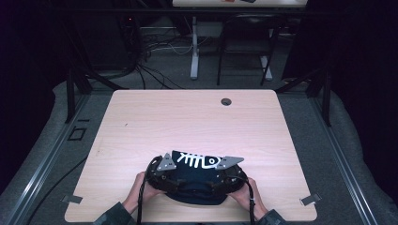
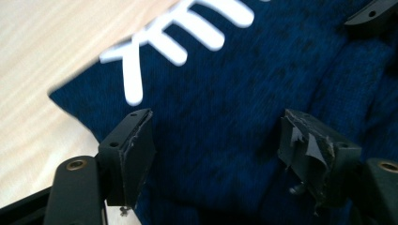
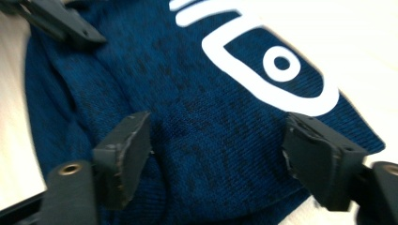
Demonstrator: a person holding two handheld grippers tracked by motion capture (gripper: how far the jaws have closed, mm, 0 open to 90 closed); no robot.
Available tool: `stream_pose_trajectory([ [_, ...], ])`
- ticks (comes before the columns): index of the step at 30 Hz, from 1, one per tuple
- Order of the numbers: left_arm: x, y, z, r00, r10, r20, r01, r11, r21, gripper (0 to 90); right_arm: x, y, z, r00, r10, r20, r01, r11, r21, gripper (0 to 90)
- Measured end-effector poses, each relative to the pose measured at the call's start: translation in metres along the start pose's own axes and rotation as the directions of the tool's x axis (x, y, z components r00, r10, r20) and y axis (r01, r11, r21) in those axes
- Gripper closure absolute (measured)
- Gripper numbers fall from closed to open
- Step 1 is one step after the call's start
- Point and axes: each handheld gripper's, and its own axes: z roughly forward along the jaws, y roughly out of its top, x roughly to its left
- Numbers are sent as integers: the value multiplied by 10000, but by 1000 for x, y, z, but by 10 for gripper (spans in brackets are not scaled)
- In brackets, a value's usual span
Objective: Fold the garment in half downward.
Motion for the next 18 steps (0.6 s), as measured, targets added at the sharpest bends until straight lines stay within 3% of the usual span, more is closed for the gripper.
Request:
stream_pose_trajectory([
  [3, -3, -2, 1, 9998, 2, -207, 0, 9999, 105, 253, 2, -1, 5, 9991, -367, 199, 363, 9991, 210, 184],
  [9, -11, -3, 6, 9972, -46, -743, 63, 9997, 239, 232, -3, -3, 14, 9980, -602, 174, 593, 9969, 511, 100],
  [18, -11, -3, 12, 9944, -712, -777, 714, 9974, 2, 214, -21, -2, 24, 9998, -149, 151, 139, 9978, 656, 0],
])
